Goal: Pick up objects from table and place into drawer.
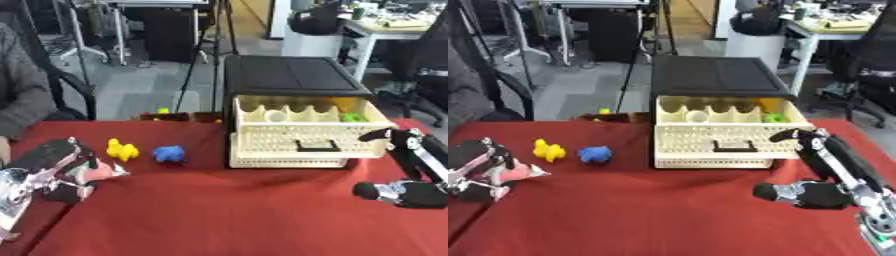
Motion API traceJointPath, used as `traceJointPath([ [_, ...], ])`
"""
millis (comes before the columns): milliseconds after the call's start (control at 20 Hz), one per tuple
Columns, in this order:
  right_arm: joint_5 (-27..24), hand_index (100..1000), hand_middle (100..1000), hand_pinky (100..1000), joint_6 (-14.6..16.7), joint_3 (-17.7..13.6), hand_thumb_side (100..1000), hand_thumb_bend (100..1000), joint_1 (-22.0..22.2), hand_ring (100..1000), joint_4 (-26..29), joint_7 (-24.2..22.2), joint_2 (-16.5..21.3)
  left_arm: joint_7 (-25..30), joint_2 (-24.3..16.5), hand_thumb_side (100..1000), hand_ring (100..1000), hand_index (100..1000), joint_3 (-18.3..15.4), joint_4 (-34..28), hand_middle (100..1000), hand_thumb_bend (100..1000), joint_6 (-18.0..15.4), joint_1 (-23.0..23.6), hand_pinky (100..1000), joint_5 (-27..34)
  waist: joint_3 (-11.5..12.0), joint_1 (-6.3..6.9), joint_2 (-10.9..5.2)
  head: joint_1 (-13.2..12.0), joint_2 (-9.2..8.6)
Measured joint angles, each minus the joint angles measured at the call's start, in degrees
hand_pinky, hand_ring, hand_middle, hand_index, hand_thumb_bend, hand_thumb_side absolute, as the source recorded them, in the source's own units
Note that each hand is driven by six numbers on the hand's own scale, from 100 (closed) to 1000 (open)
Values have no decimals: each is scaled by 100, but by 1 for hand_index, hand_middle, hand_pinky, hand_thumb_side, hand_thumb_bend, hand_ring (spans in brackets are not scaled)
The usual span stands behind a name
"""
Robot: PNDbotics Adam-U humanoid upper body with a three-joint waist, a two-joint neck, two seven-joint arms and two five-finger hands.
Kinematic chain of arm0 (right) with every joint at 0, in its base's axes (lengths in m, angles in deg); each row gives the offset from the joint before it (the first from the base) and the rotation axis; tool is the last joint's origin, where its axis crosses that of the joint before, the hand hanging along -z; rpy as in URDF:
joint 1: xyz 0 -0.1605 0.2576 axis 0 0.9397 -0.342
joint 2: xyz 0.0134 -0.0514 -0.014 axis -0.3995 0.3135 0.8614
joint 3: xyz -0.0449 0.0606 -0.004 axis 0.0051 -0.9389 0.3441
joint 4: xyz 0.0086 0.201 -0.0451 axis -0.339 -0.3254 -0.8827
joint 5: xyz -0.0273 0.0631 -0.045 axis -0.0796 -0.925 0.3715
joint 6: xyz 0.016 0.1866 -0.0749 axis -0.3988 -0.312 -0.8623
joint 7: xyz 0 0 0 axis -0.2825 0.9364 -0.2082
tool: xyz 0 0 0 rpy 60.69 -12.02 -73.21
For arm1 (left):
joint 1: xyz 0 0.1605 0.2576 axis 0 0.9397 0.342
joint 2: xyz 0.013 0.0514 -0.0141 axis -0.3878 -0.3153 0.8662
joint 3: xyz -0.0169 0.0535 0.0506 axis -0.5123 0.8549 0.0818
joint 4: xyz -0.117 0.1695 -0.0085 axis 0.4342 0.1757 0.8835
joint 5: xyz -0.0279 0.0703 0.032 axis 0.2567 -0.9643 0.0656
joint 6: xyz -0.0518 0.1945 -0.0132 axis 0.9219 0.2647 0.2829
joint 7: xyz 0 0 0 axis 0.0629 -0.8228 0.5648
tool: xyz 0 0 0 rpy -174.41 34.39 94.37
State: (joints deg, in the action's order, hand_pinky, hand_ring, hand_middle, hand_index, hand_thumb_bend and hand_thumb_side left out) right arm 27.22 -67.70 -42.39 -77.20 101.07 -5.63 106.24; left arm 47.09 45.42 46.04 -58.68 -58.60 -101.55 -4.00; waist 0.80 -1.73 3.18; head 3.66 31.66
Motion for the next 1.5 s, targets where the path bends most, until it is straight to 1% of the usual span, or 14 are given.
traceJointPath([
  [950, 0, 770, 100, 100, -8, 0, 813, 1000, 0, 100, 1, 7, 0, -48, -50, 100, 100, 245, -40, -36, 100, 217, 39, -10, 251, -1, -1, -3, -15, 4, 0],
  [1150, 0, 770, 100, 100, -9, 6, 812, 1000, 0, 100, 1, 5, 0, -95, -21, 100, 100, 245, -57, -53, 100, 196, 75, -164, 249, 20, -8, -7, -22, 4, 0],
  [1500, 0, 770, 100, 100, -13, 52, 810, 1000, -3, 100, 1, -24, -1, -240, 283, 100, 100, 249, -72, -75, 100, 164, 147, -625, 251, 132, -98, -11, -34, -8, 0],
])
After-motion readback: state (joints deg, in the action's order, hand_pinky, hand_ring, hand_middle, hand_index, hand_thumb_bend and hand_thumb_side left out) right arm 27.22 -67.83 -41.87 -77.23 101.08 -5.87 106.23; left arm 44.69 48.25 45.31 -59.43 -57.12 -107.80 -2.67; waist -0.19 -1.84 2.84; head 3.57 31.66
